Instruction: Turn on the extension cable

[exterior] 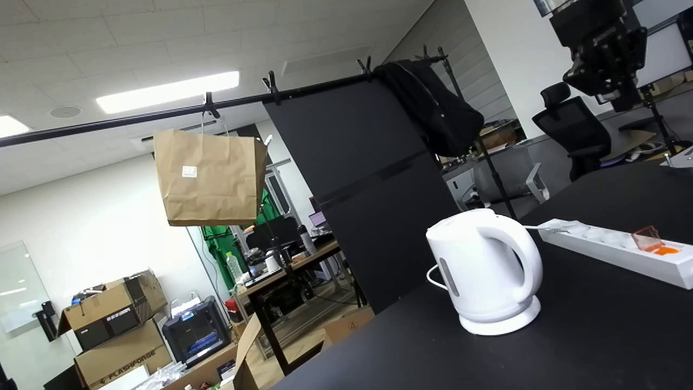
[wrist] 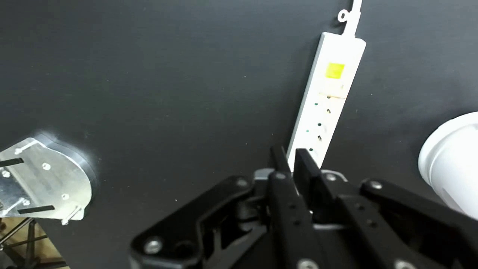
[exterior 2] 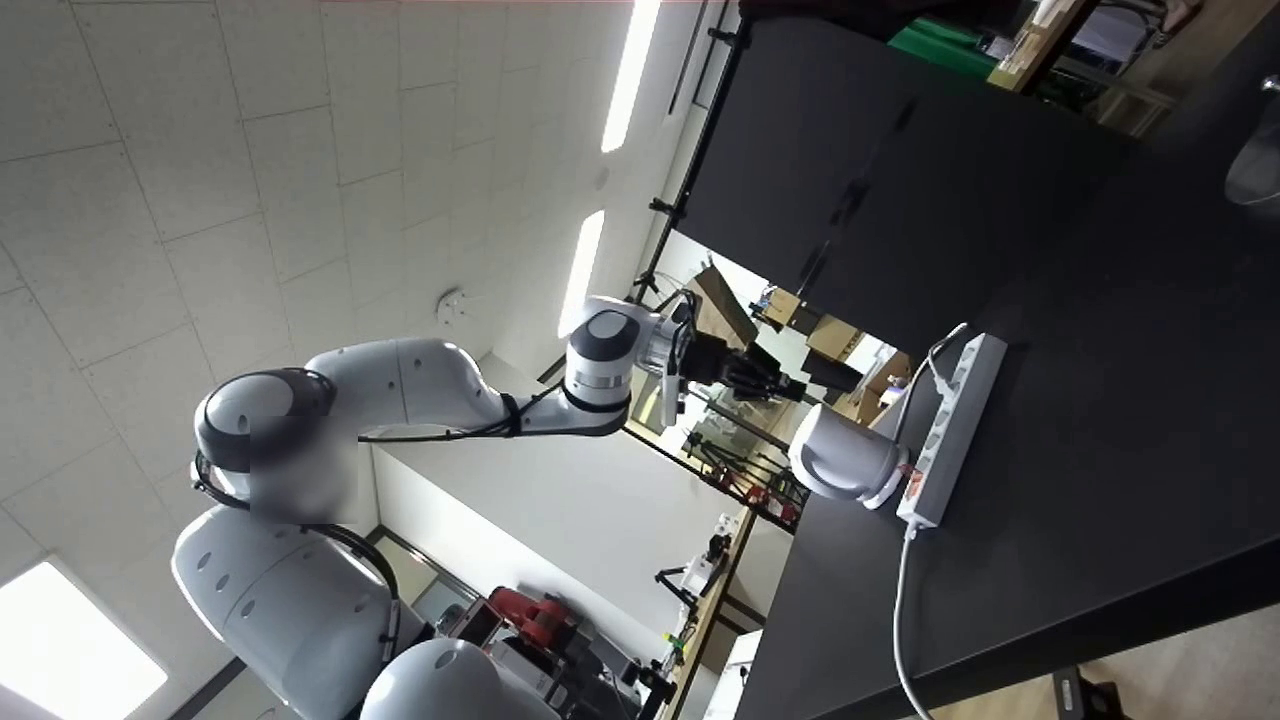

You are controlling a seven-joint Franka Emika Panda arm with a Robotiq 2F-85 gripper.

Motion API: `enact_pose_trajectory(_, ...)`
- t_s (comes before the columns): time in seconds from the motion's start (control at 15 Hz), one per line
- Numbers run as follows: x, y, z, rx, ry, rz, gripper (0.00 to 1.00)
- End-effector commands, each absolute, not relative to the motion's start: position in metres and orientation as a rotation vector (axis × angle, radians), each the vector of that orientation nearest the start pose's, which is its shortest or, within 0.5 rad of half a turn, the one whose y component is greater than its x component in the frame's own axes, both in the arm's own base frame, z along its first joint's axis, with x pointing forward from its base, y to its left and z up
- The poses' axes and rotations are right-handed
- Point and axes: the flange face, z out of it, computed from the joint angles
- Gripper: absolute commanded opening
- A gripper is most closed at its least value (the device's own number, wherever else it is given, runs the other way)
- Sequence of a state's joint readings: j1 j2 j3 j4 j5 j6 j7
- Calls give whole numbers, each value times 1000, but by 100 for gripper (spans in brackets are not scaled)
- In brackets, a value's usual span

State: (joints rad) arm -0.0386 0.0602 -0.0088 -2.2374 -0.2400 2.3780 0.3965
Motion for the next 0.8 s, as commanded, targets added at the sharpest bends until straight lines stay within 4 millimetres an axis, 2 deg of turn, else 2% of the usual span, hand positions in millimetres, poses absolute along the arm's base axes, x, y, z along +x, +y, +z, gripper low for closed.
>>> enact_pose_trajectory(0.0,545,-13,329,-3259,486,-143,0)
enact_pose_trajectory(0.13,544,-9,314,-3263,458,-74,0)
enact_pose_trajectory(0.2,541,-12,320,-3267,426,-100,1)
enact_pose_trajectory(0.4,540,-8,308,-3272,414,-65,1)
enact_pose_trajectory(0.73,541,-9,309,-3272,416,-67,1)
